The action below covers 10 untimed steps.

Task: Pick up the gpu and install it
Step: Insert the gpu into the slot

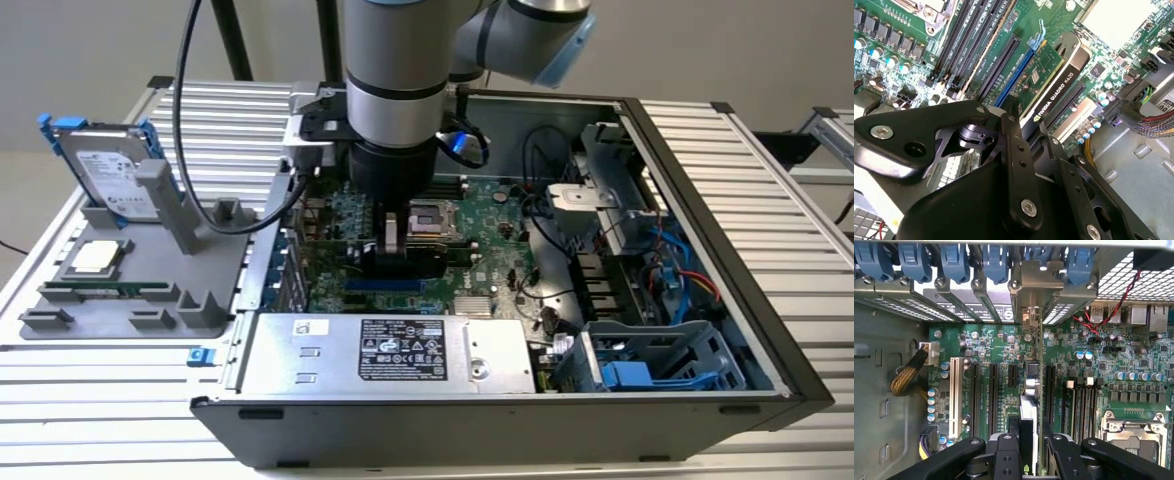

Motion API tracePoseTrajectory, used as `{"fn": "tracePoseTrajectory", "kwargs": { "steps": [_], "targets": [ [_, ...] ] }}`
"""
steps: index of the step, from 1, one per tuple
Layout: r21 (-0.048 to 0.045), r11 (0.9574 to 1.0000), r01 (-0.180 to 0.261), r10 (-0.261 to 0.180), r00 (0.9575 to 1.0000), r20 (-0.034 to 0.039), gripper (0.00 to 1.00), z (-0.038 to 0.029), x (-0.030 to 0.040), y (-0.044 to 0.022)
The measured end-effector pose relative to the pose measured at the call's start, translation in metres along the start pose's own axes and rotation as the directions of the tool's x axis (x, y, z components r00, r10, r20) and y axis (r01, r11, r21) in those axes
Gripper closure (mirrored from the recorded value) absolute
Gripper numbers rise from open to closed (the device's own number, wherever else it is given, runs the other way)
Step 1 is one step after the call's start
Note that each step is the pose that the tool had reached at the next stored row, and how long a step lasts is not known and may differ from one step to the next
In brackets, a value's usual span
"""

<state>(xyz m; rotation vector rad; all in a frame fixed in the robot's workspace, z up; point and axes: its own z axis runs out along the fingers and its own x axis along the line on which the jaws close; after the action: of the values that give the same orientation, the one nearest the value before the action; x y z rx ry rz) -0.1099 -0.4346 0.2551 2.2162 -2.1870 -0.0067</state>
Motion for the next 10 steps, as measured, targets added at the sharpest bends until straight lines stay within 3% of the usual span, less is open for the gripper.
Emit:
{"fn": "tracePoseTrajectory", "kwargs": {
  "steps": [3, 7, 10],
  "targets": [
    [-0.0005, 1.0, 0.0, 0.0, 1.0, -0.0003, 1.0, -0.0059, -0.0001, -0.0003],
    [-0.0048, 1.0, 0.0, 0.0, 1.0, -0.0001, 1.0, -0.0105, 0.0002, -0.0153],
    [-0.0048, 1.0, 0.001, -0.001, 1.0, -0.0012, 1.0, -0.0106, 0.0002, -0.0175]
  ]
}}
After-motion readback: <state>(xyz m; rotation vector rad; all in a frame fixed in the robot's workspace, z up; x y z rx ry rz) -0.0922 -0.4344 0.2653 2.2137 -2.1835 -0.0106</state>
